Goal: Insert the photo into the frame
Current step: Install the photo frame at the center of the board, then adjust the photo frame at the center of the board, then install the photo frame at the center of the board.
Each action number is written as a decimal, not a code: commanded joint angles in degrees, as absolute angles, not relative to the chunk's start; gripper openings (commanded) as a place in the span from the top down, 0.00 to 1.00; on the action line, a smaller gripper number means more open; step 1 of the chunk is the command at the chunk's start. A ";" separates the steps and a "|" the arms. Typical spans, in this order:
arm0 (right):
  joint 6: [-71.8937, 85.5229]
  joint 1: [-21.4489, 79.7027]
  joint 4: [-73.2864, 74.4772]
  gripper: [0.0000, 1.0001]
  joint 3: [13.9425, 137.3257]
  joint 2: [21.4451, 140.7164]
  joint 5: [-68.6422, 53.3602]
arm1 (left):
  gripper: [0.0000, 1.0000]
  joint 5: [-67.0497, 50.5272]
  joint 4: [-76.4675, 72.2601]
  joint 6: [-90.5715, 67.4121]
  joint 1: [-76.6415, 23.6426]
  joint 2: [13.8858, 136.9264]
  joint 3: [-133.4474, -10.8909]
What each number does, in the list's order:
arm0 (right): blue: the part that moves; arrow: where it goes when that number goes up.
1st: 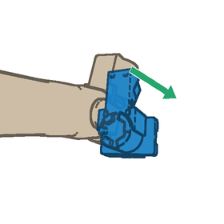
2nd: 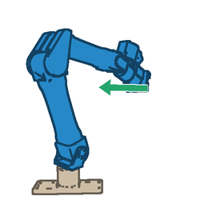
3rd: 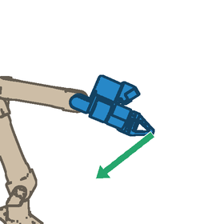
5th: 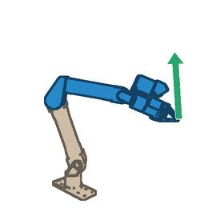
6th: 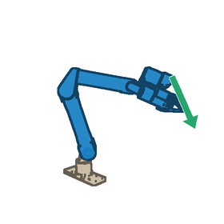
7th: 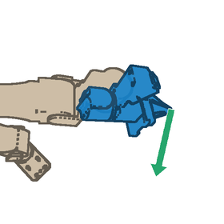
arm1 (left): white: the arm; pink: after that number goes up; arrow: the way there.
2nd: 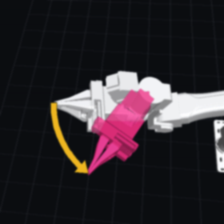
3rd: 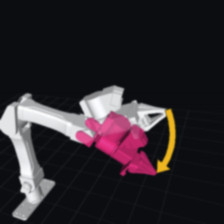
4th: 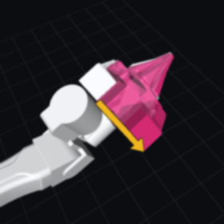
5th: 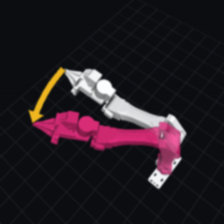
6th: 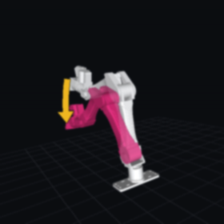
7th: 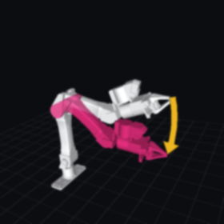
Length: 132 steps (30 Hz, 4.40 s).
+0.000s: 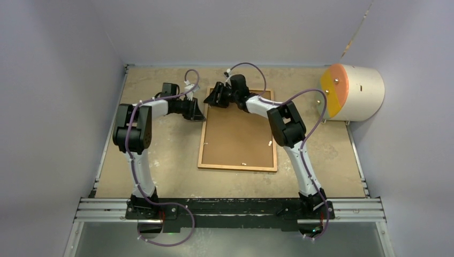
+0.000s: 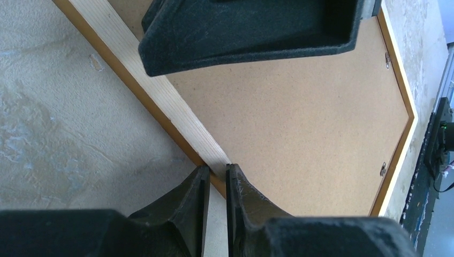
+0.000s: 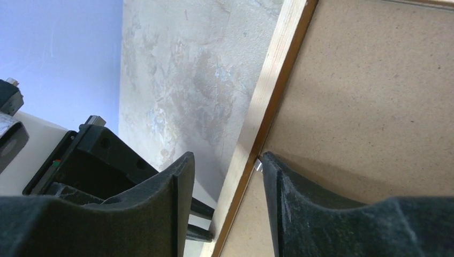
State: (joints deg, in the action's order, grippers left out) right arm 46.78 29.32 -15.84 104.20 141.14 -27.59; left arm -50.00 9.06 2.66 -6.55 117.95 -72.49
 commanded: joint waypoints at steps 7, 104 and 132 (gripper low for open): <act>41.49 21.07 -13.42 0.28 94.44 122.29 -18.62 | 0.74 -48.44 19.76 14.24 -4.39 112.55 -72.54; 41.37 8.93 3.77 0.01 54.82 92.27 -10.57 | 0.61 -33.29 41.34 49.21 -5.20 93.39 -53.63; 45.02 39.50 -15.93 0.26 69.39 107.32 -22.83 | 0.79 -48.48 44.06 42.54 3.15 109.51 -62.44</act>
State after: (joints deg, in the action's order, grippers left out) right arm 42.61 37.10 -10.17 65.52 105.03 -18.94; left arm -49.50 46.37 42.11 3.42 107.57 -63.16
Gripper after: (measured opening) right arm 0.745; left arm 0.236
